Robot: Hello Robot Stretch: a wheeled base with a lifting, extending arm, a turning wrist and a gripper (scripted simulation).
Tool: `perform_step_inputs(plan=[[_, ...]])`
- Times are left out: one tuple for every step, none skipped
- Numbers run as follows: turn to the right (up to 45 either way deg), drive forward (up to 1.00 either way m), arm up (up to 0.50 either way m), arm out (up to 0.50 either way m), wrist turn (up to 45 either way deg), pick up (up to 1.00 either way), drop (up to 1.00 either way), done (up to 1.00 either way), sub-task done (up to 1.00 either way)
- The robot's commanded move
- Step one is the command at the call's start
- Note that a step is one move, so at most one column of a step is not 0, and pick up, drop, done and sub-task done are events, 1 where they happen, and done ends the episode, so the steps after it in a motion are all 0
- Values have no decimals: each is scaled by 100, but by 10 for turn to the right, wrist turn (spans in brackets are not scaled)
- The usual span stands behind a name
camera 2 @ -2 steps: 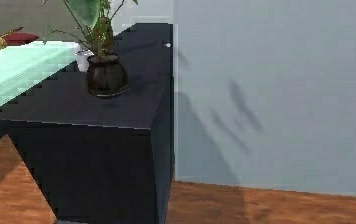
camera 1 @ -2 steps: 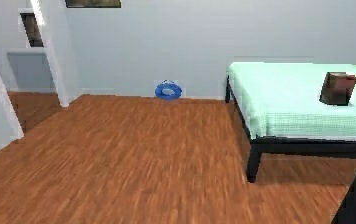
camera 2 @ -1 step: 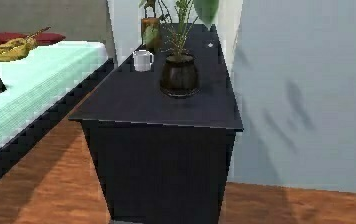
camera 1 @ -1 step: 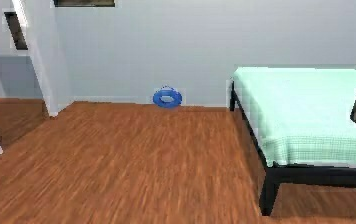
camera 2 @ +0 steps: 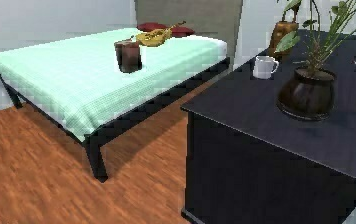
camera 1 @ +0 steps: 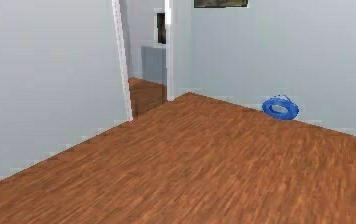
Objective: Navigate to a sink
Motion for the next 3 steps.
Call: perform_step_inputs(plan=[[-30,0,0,0,0,0,0,0,0],[0,100,0,0,0,0,0,0,0],[0,100,0,0,0,0,0,0,0]])
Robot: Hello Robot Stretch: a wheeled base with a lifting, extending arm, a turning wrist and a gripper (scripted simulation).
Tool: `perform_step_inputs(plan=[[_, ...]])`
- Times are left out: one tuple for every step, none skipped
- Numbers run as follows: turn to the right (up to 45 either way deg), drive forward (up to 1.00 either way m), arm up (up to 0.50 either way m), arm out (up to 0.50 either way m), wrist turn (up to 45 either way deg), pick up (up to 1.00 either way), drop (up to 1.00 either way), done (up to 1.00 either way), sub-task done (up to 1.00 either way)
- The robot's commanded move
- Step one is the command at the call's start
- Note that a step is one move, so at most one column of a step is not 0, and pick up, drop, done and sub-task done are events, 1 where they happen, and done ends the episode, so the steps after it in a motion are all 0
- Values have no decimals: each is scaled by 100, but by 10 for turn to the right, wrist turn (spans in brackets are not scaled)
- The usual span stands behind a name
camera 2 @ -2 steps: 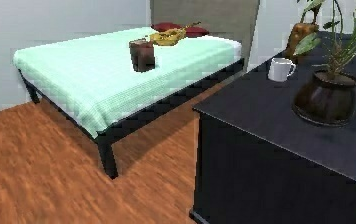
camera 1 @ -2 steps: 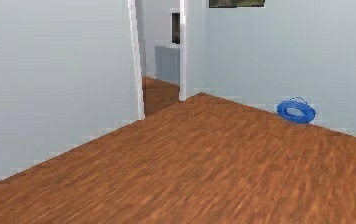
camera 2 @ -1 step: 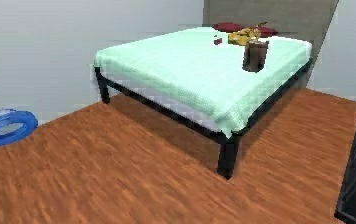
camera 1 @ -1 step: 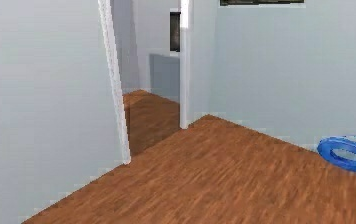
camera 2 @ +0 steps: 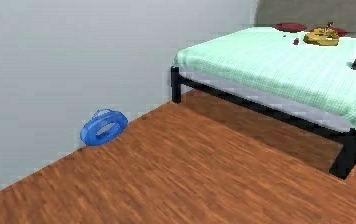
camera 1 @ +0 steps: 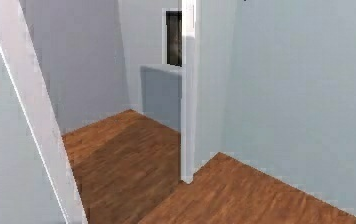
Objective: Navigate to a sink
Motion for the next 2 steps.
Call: perform_step_inputs(plan=[[0,50,0,0,0,0,0,0,0],[240,0,0,0,0,0,0,0,0]])
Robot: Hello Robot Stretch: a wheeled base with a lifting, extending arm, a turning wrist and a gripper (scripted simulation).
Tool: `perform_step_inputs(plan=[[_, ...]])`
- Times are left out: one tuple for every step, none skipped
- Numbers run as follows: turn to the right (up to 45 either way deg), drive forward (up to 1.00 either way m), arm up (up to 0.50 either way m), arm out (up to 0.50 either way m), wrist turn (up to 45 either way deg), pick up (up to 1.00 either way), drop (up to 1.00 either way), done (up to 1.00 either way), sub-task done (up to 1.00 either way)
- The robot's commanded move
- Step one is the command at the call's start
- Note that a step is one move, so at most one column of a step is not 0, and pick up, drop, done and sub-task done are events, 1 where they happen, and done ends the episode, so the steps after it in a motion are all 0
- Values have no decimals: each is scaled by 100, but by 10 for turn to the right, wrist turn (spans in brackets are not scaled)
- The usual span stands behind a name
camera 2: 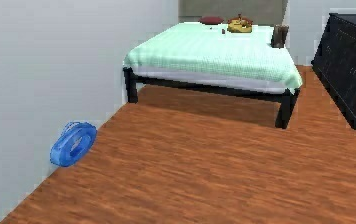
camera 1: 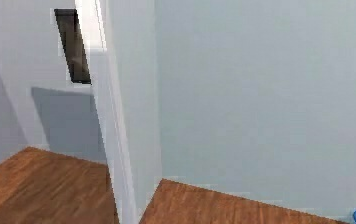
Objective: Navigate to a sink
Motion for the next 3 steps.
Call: perform_step_inputs(plan=[[0,40,0,0,0,0,0,0,0],[-450,0,0,0,0,0,0,0,0],[-300,0,0,0,0,0,0,0,0]])
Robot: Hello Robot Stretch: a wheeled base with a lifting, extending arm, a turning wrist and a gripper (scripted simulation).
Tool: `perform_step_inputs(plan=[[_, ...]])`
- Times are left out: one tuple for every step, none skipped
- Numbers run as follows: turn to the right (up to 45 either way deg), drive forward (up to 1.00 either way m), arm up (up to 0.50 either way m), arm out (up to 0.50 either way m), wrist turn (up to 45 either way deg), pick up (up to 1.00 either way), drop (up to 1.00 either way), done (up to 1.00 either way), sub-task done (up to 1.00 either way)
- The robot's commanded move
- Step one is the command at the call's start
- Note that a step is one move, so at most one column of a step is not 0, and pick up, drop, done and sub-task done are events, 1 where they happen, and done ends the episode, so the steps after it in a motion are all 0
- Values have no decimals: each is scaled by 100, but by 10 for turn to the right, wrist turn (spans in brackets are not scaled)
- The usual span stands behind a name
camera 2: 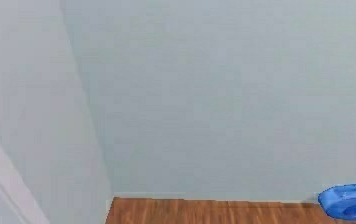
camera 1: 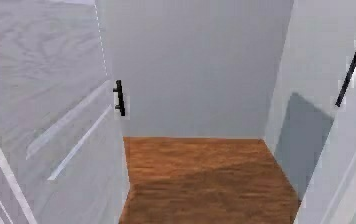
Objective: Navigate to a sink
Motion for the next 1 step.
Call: perform_step_inputs(plan=[[0,100,0,0,0,0,0,0,0]])
